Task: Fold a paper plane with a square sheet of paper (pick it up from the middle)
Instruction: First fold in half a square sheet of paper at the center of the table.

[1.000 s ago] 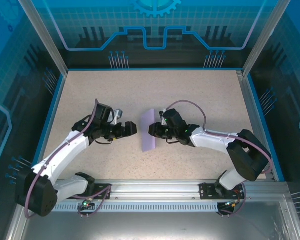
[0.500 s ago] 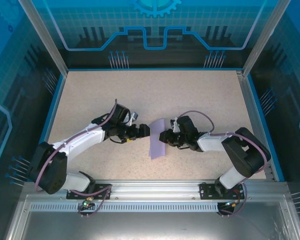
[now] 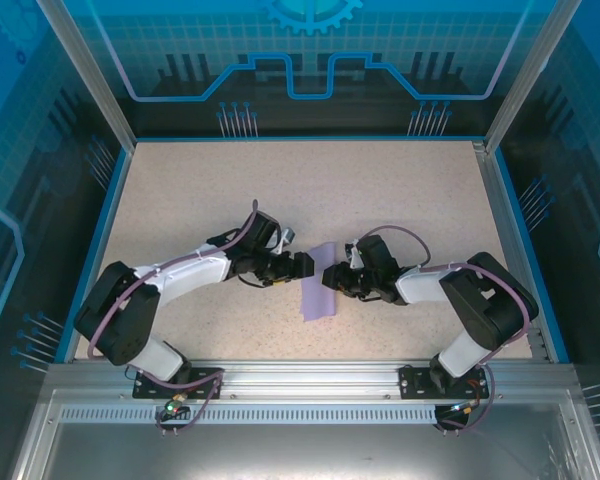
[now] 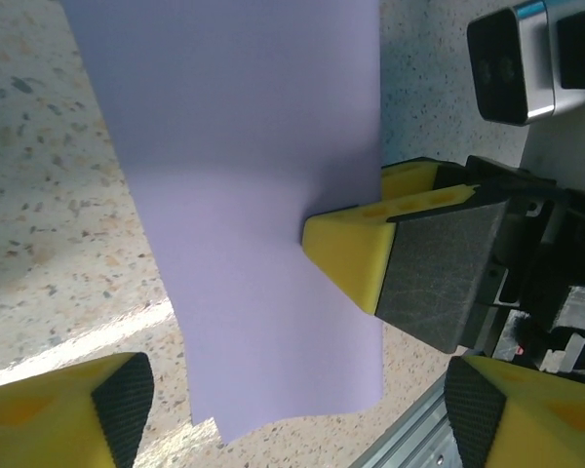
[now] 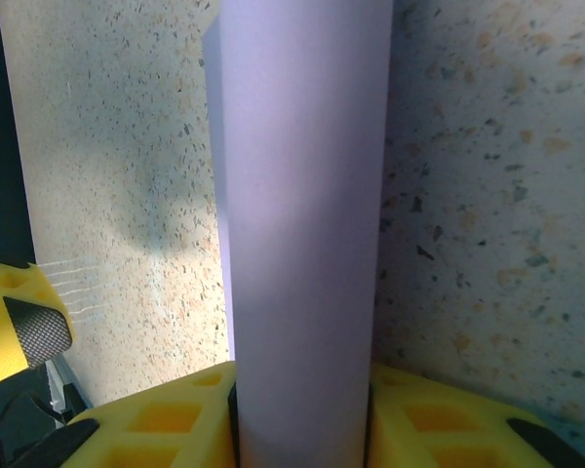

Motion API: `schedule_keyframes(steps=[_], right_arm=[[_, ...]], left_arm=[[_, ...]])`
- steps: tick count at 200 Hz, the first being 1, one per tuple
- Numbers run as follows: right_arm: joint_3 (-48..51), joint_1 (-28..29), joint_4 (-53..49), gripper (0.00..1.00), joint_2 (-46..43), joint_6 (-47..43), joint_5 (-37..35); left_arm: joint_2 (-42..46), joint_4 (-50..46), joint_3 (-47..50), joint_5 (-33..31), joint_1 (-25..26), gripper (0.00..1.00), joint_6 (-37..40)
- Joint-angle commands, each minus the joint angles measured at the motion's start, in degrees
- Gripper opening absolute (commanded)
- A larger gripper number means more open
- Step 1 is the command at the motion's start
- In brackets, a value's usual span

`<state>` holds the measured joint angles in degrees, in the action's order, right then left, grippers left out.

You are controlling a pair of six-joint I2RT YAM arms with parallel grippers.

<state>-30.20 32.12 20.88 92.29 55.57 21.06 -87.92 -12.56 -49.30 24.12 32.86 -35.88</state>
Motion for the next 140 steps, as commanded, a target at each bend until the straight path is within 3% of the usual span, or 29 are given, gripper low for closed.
schedule_keyframes(steps=[1,40,140], right_arm=[[0.59,-1.18,-0.43,0.33,0.09,-0.76,-0.47],[0.34,-1.30,-0.02,0.33,-0.24,-0.36,-0.10],[-0.26,-0.92,-2.02,0.34,-2.28,-0.27,-0.45]], left_arm=[[-1.71,3.30,-0.54,1.14,0.82,0.71,0.01],[-4.71,5.99,-0.10,1.68,2.29,0.52,0.27],[-12.82,6.95,-0.80,1.18,4.30,0.44,2.51]])
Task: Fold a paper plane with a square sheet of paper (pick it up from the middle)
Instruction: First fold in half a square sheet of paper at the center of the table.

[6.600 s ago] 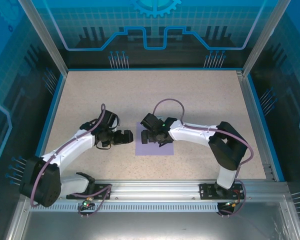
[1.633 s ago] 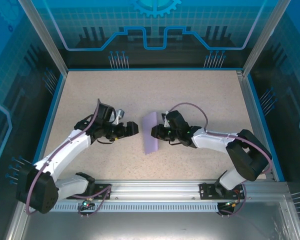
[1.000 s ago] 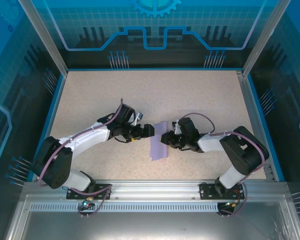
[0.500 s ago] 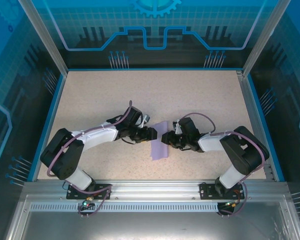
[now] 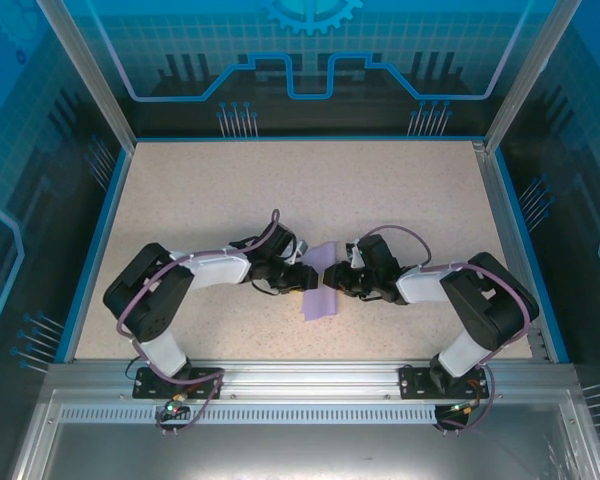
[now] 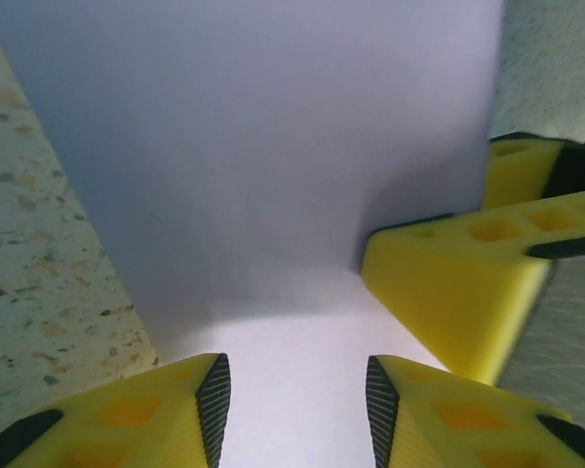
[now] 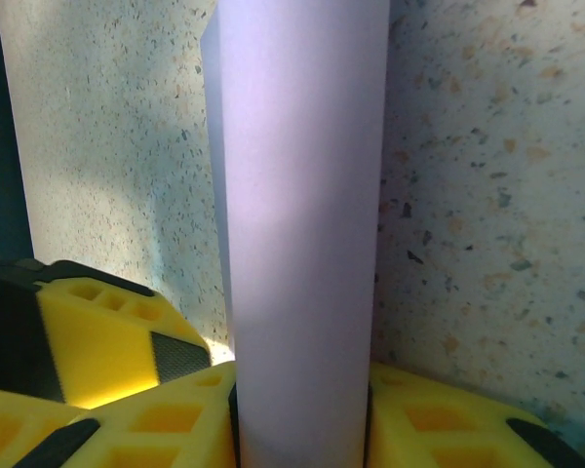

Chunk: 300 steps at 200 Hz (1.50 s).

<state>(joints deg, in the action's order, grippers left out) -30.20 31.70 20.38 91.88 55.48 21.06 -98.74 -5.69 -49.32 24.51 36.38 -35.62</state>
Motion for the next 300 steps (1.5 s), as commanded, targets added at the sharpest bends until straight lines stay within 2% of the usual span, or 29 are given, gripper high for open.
schedule_keyframes(steps=[1,53,108,147,215,236,277,300], right_arm=[[-0.24,-0.55,-1.55,0.34,-1.87,-0.19,-0.43],[-1.33,-0.24,-4.62,0.38,-4.96,-1.05,-1.52],[-6.36,-0.26,-24.76,0.51,-10.49,-6.65,-8.30],[-10.67,0.96,-29.67,0.52,-8.13,-9.55,-11.27],[-15.23,1.82,-32.57,0.55,-2.09,-11.71,-14.75],[-15.69,1.78,-31.90,0.53,-1.08,-11.73,-14.91],[-15.97,1.79,-31.94,0.42,0.14,-11.68,-15.91],[-15.98,1.62,-32.72,0.38,0.27,-11.88,-16.45]], left_arm=[[-2.08,-0.01,-0.78,0.75,0.79,0.44,2.23],[-4.19,-2.62,-1.57,-1.07,1.10,0.42,4.28],[-4.70,-3.23,-1.99,-1.63,1.18,0.42,5.19],[-4.71,-3.02,-3.04,-1.06,1.56,0.42,5.19],[-3.17,-2.66,-3.68,-0.33,1.65,0.42,4.83],[-2.38,-2.79,-4.06,-0.05,1.60,0.42,4.70],[-1.28,-4.16,-5.30,-0.27,1.63,0.44,5.07],[-0.33,-5.76,-5.94,-1.27,1.64,0.45,5.66]])
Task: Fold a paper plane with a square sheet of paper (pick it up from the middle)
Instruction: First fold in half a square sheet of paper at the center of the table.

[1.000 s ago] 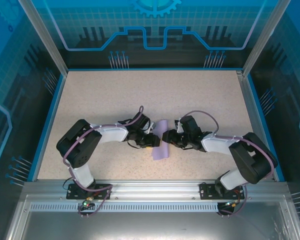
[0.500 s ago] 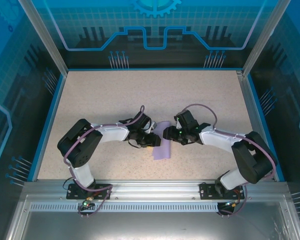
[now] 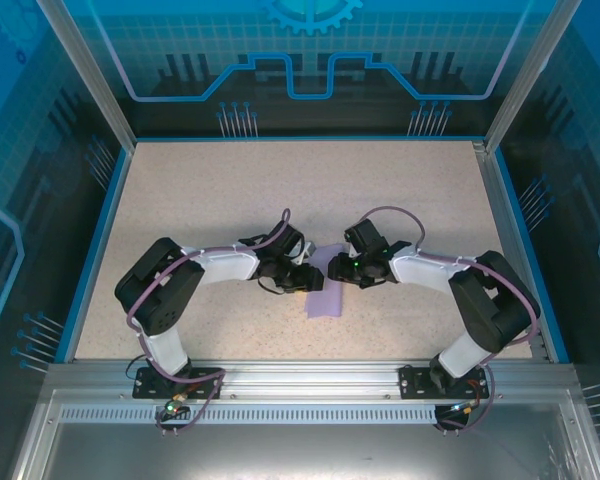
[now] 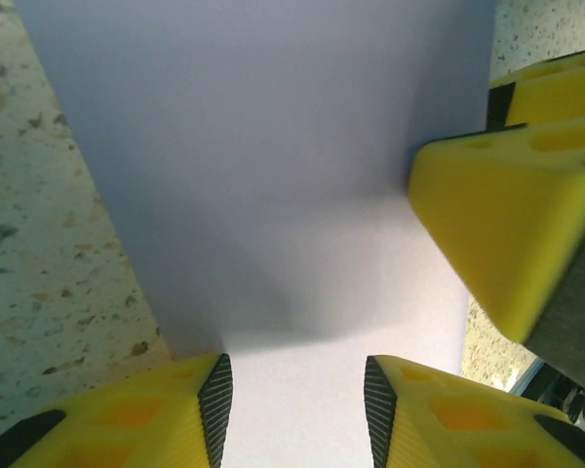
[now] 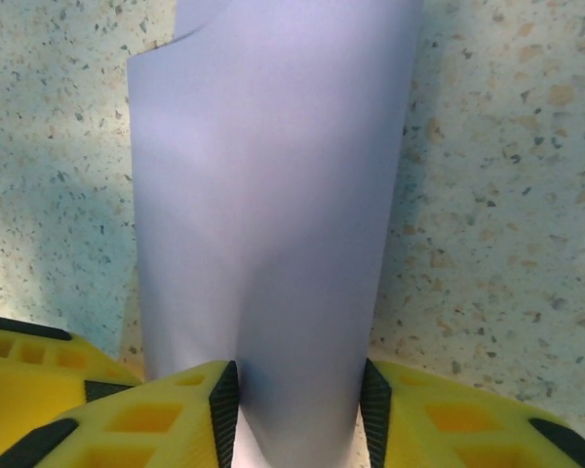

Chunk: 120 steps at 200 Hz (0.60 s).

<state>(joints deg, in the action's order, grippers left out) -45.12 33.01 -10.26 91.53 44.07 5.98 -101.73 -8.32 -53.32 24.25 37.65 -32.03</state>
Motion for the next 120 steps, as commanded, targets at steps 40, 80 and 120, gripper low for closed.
schedule_keyframes(steps=[40,80,120], right_arm=[[1.07,-0.33,-1.00,0.38,-0.35,0.71,-2.00],[3.64,-0.92,1.43,0.40,-1.91,3.28,-1.85],[6.56,-1.90,5.82,0.40,-2.67,7.04,-0.53]], left_arm=[[4.76,-5.95,-3.22,-2.85,0.37,0.48,3.02],[5.71,-6.63,-3.04,-2.72,0.38,0.49,2.73],[6.03,-5.60,-1.00,-2.63,0.37,0.49,2.11]])
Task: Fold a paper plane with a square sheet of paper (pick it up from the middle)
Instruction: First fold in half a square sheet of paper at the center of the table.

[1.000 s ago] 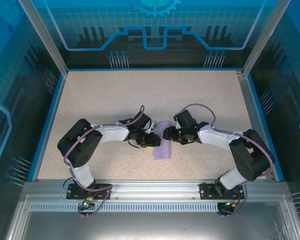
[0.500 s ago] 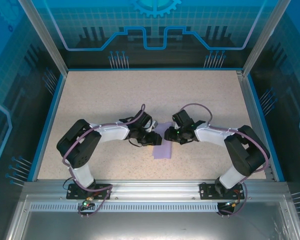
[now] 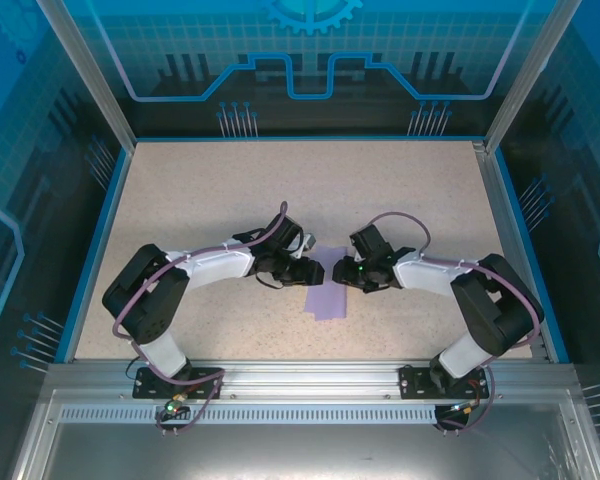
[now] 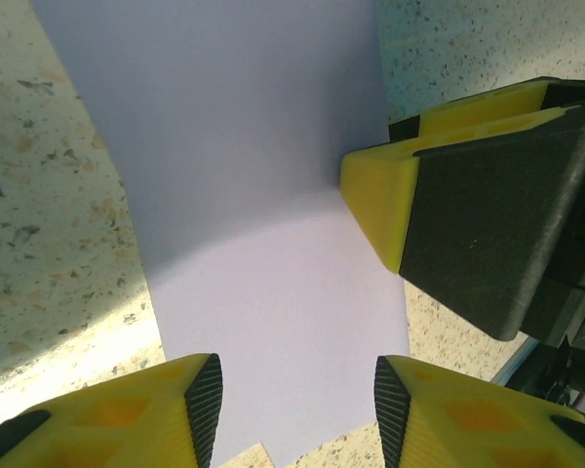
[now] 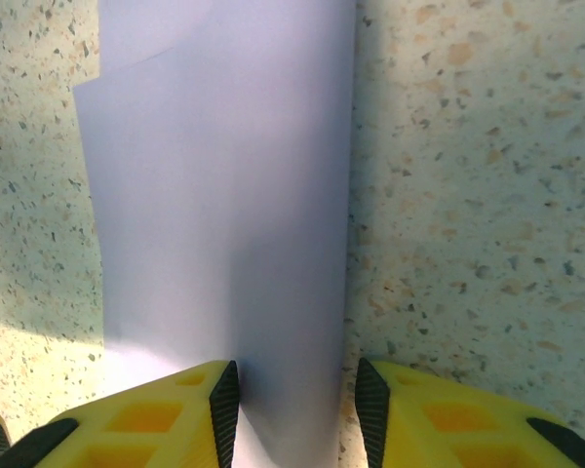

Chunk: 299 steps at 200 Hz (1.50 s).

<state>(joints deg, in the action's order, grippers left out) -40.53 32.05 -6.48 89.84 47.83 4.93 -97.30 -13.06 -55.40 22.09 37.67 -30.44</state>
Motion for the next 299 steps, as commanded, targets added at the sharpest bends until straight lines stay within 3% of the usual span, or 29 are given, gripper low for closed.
schedule_keyframes(steps=[1,125,191,299], right_arm=[[2.02,-0.94,2.11,0.40,-0.99,3.34,0.56],[4.85,-1.99,8.93,0.40,-0.22,12.22,0.64],[3.14,-1.14,6.83,0.41,0.07,11.94,0.09],[0.47,1.68,5.25,0.38,1.94,13.60,-2.11]], left_arm=[[1.59,-0.84,1.12,-0.47,0.32,0.49,0.53],[2.99,-1.44,2.85,-1.04,0.35,0.50,0.64],[4.61,-6.58,1.78,-7.50,0.35,0.50,0.63],[6.79,-7.15,3.18,-9.83,0.38,0.50,-0.33]])
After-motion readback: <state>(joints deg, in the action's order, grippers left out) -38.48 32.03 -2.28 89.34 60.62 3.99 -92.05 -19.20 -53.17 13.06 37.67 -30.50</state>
